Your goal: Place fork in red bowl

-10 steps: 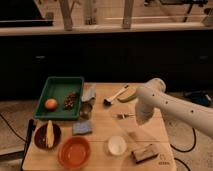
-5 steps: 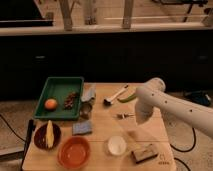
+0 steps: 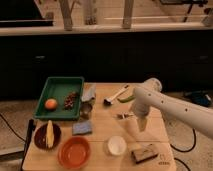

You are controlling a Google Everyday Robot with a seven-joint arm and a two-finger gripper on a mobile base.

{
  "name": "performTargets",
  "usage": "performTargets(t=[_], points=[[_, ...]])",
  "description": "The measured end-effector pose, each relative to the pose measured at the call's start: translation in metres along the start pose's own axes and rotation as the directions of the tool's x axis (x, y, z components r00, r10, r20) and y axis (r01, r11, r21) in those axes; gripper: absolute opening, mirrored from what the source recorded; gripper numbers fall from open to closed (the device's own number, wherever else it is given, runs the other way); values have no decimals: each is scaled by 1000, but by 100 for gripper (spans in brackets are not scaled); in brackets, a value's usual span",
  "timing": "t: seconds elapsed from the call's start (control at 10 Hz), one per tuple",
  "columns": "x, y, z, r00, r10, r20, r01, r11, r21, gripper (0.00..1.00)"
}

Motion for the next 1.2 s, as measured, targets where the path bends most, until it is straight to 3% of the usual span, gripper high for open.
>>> performTargets(t=[0.5,0.9,1.0,1.2], points=[[2,-22,30,999,46,12,-46,999,24,80],[11,-34,55,994,106,26,-107,994,9,80],[15,-34,60,992,120,27,-120,993,-5,76],[21,-32,64,990,137,26,-137,990,-19,59]])
